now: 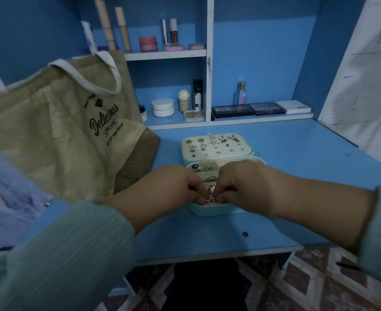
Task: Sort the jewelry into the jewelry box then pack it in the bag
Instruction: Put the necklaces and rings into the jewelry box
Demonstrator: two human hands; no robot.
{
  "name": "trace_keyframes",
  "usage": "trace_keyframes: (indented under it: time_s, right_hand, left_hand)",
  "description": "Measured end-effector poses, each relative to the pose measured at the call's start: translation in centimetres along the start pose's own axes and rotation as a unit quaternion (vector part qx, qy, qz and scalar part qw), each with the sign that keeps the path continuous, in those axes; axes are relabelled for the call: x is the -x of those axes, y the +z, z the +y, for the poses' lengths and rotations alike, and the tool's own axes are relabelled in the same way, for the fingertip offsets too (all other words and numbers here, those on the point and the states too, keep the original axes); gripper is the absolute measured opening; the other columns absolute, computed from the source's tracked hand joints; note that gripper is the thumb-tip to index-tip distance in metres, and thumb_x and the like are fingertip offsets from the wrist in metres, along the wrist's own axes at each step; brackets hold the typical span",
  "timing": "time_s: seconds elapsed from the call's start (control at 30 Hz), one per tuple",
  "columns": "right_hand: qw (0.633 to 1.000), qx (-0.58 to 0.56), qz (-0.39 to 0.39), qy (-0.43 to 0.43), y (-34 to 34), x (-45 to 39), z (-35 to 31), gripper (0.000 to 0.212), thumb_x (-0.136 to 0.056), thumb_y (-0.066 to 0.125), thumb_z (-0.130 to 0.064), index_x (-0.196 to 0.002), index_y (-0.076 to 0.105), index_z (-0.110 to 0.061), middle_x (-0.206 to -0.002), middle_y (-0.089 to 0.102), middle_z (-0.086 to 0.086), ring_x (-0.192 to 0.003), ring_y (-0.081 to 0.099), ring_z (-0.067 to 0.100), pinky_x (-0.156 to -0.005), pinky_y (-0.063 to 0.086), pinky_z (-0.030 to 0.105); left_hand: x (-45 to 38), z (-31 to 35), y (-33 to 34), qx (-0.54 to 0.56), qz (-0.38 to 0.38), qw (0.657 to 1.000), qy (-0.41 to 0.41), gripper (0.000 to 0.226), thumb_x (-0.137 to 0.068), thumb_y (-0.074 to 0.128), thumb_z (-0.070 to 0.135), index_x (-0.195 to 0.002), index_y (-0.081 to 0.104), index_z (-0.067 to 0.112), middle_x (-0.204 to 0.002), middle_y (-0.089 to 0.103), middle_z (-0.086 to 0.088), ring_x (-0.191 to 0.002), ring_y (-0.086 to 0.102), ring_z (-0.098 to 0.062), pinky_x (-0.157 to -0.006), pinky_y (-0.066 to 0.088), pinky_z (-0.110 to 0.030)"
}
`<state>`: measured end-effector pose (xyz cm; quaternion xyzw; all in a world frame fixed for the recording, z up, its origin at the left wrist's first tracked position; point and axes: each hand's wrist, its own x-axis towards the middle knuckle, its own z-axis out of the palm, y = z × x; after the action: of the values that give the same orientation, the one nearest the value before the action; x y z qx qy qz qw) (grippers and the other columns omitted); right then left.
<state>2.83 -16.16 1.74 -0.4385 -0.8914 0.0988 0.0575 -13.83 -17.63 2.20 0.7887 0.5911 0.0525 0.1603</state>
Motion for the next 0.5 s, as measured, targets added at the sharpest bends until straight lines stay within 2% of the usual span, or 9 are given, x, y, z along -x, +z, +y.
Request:
trace_keyframes:
  time_s: [0.07,0.13,0.2,0.27,0.33,0.4,0.43,0.5]
  right_hand:
    - [1.0,-0.014,-0.002,0.002,-0.2,0.0,0.2,0.017,-0.086,0.06,-0.027,-0.097,0.072,-0.033,-0.083,0.055,-0.018,-0.095,0.057,0.008,-0.086,0.048,0.034]
    - [0.999,-0.044,-0.003,0.006,-0.4,-0.1,0.6,0.015,-0.086,0.062,-0.025,-0.097,0.073,-0.027,-0.077,0.054,-0.019,-0.085,0.057,0.003,-0.084,0.048,0.027]
    - [0.997,-0.081,0.011,0.009,-0.7,-0.2,0.9,0.014,-0.086,0.064,-0.021,-0.095,0.074,-0.022,-0.07,0.054,-0.019,-0.067,0.055,-0.005,-0.067,0.043,0.008]
    - [0.992,-0.116,0.03,0.029,-1.1,-0.3,1.3,0.011,-0.086,0.063,-0.019,-0.091,0.073,-0.019,-0.062,0.053,-0.019,-0.056,0.051,-0.013,-0.054,0.038,0.002]
    - [0.986,-0.144,0.057,0.062,-1.7,-0.7,2.1,0.01,-0.088,0.061,-0.019,-0.087,0.071,-0.019,-0.059,0.052,-0.021,-0.052,0.051,-0.014,-0.051,0.036,0.0]
    - [0.98,-0.145,0.091,0.097,-2.4,-1.4,3.2,0.012,-0.091,0.056,-0.019,-0.086,0.066,-0.022,-0.07,0.054,-0.023,-0.06,0.052,-0.006,-0.052,0.035,0.0]
    - [0.978,-0.136,0.106,0.117,-2.7,-1.9,3.7,0.013,-0.093,0.053,-0.02,-0.091,0.065,-0.023,-0.08,0.057,-0.019,-0.067,0.05,-0.003,-0.054,0.035,0.001]
    - [0.972,-0.119,0.126,0.159,-3.1,-2.8,4.9,0.02,-0.096,0.046,-0.019,-0.106,0.064,-0.018,-0.104,0.059,-0.005,-0.083,0.051,0.008,-0.067,0.037,0.012]
  left_hand:
    - [0.2,-0.1,-0.1,0.008,-0.003,1.0,-0.004,0.018,-0.084,0.066,0.029,-0.101,0.07,0.035,-0.085,0.054,0.015,-0.068,0.044,0.002,-0.06,0.032,0.0]
    - [0.3,-0.4,-0.3,0.023,-0.001,1.0,-0.014,0.015,-0.085,0.064,0.03,-0.097,0.069,0.037,-0.082,0.055,0.018,-0.069,0.046,0.004,-0.06,0.032,-0.001]
    - [0.5,-0.6,-0.4,0.068,0.002,0.997,-0.032,0.012,-0.087,0.061,0.03,-0.085,0.066,0.041,-0.087,0.061,0.018,-0.078,0.052,0.003,-0.067,0.037,-0.006]
    - [0.3,-1.0,-0.5,0.125,0.025,0.991,-0.05,0.017,-0.09,0.057,0.027,-0.079,0.063,0.038,-0.085,0.066,0.018,-0.081,0.057,-0.001,-0.07,0.044,-0.014]
    - [-0.4,-1.3,-0.6,0.178,0.06,0.98,-0.07,0.016,-0.094,0.051,0.024,-0.088,0.063,0.033,-0.08,0.064,0.018,-0.073,0.055,-0.001,-0.065,0.044,-0.016]
    - [-1.5,-1.7,-0.6,0.238,0.11,0.96,-0.104,0.014,-0.095,0.047,0.022,-0.099,0.059,0.028,-0.088,0.059,0.012,-0.071,0.05,-0.001,-0.059,0.041,-0.015]
    - [-2.2,-1.8,-0.8,0.278,0.13,0.943,-0.132,0.016,-0.096,0.046,0.022,-0.106,0.056,0.028,-0.092,0.057,0.008,-0.073,0.05,-0.003,-0.059,0.04,-0.015]
    - [-3.8,-2.3,-0.5,0.346,0.163,0.905,-0.184,0.03,-0.094,0.047,0.02,-0.124,0.05,0.024,-0.103,0.055,0.001,-0.088,0.054,-0.011,-0.073,0.047,-0.022]
